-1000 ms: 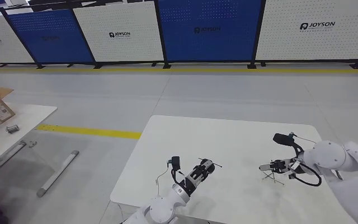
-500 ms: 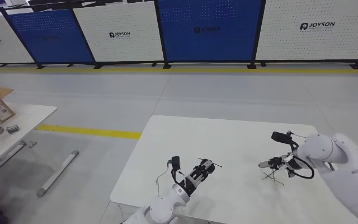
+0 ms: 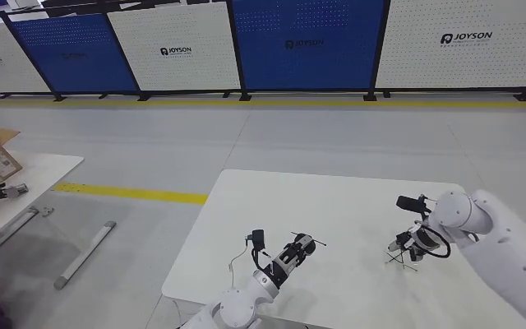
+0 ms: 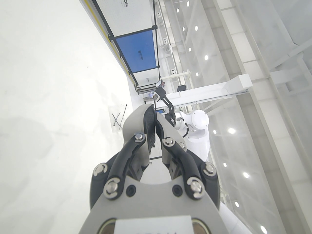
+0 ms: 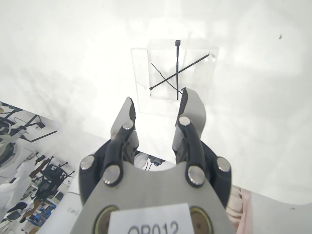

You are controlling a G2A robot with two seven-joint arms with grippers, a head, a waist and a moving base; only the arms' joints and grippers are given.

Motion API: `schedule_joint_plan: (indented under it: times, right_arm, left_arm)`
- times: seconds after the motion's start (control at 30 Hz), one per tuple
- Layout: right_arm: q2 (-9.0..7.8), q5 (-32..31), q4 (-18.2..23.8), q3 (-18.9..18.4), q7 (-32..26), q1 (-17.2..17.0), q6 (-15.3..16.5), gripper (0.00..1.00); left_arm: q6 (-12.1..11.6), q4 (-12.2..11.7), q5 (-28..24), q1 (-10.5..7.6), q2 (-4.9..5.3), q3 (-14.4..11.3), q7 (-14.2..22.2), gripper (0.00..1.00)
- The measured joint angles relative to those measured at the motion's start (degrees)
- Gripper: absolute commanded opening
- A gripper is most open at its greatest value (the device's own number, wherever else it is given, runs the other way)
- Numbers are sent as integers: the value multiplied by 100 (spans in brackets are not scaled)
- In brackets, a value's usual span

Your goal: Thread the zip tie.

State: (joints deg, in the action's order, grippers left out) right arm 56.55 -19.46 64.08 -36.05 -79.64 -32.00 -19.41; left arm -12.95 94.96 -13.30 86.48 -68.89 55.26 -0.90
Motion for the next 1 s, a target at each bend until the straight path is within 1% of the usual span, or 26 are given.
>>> schedule_joint_plan:
  times: [0.2, 0.27, 0.33, 0.53, 0.6, 0.83, 1.0]
  right_arm:
    - [116, -117, -319, 154, 0, 120, -8, 38]
    - [174, -126, -418, 198, 0, 162, -7, 41]
    - [252, -104, -531, 247, 0, 212, -7, 38]
    - [503, -138, -976, 434, 0, 371, -7, 37]
    - [584, -142, -1126, 476, 0, 417, -7, 33]
    - [871, -242, -1649, 583, 0, 548, -7, 24]
    - [1054, -298, -1959, 598, 0, 616, -7, 24]
  left_arm:
    - [0, 0, 0, 0, 0, 0, 0, 0]
    - [0, 0, 0, 0, 0, 0, 0, 0]
    - [0, 0, 0, 0, 0, 0, 0, 0]
    - [0, 0, 0, 0, 0, 0, 0, 0]
    - [0, 0, 0, 0, 0, 0, 0, 0]
    - [0, 0, 0, 0, 0, 0, 0, 0]
    - [0, 0, 0, 0, 0, 0, 0, 0]
